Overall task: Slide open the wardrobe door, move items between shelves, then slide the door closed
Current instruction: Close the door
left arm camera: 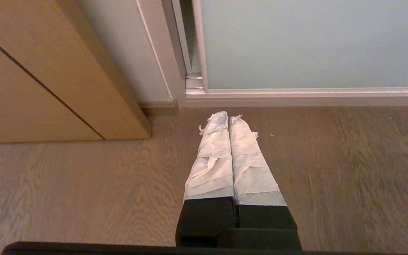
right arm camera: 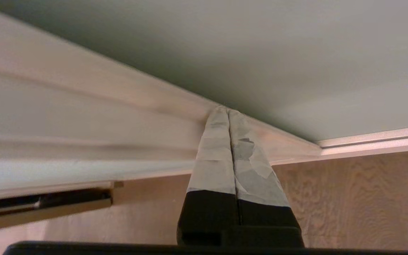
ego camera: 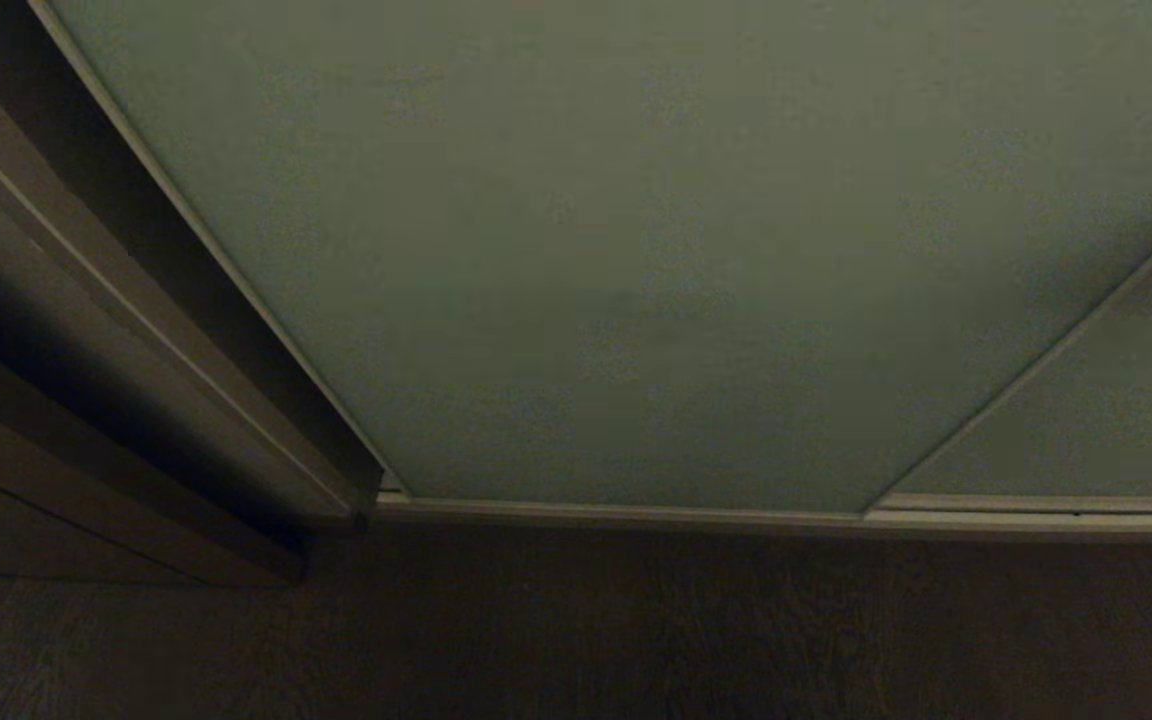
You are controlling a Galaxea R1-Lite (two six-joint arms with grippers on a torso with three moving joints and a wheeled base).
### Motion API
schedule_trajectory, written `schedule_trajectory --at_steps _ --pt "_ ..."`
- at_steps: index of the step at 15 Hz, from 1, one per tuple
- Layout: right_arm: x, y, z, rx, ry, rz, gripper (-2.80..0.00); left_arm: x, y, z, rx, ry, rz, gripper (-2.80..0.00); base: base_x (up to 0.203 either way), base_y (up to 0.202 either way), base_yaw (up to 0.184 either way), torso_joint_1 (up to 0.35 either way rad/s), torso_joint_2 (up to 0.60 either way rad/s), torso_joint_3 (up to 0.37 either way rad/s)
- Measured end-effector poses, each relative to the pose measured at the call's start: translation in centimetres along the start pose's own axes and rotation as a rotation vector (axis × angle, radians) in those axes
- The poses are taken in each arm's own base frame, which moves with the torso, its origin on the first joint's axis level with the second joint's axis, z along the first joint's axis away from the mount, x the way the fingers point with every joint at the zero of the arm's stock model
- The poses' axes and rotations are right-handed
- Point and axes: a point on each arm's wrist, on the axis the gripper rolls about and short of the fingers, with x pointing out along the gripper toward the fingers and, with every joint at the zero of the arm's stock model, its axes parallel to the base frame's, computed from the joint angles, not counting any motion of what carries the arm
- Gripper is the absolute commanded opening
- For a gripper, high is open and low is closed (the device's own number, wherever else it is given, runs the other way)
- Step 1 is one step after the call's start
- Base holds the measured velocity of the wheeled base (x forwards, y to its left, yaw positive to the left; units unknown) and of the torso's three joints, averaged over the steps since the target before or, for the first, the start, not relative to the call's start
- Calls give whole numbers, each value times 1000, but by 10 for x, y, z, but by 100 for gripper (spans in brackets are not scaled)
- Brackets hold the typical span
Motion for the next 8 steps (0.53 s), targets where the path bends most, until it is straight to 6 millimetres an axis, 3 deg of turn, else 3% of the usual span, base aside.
schedule_trajectory --at_steps 8 --pt "-11 10 -20 -24 15 15 -280 0 0 0 0 0 0 -280 0 0 0 0 0 0"
